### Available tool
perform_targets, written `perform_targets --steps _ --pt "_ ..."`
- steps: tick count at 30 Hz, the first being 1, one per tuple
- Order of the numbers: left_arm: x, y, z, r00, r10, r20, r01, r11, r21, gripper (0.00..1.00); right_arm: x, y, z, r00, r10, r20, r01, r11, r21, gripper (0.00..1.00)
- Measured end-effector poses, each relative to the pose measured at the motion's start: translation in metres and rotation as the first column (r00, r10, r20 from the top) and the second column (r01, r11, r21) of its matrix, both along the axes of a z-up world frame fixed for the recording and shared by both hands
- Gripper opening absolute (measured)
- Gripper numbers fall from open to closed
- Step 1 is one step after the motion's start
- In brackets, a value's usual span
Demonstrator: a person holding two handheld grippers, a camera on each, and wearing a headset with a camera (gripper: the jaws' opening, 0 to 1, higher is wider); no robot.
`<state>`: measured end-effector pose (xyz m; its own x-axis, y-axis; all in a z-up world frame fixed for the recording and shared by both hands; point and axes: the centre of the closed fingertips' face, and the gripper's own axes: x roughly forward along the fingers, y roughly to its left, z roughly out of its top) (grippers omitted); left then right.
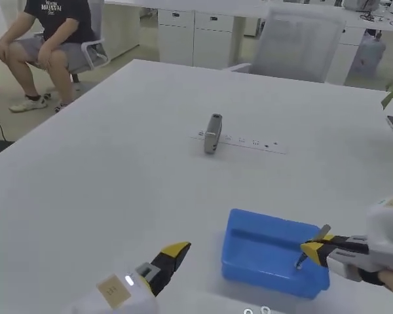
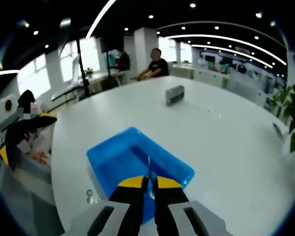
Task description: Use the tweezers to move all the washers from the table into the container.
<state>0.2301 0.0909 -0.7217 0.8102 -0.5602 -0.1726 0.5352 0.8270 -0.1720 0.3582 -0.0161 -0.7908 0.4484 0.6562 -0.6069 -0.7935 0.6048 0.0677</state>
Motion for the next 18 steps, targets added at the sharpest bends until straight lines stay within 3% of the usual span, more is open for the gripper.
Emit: perform_targets --steps 13,18 --pt "-0.002 -0.002 -0.004 1.000 -0.013 -0.010 0.013 1.000 0.025 0.89 -0.031 0.012 0.037 1.000 0.011 0.013 -0.012 0.997 0.072 0.03" --pt "-0.002 -0.003 -0.007 1.000 -0.019 -0.018 0.019 0.999 0.040 0.88 -0.048 0.021 0.046 0.999 0.040 -0.011 -0.039 0.992 0.119 0.03"
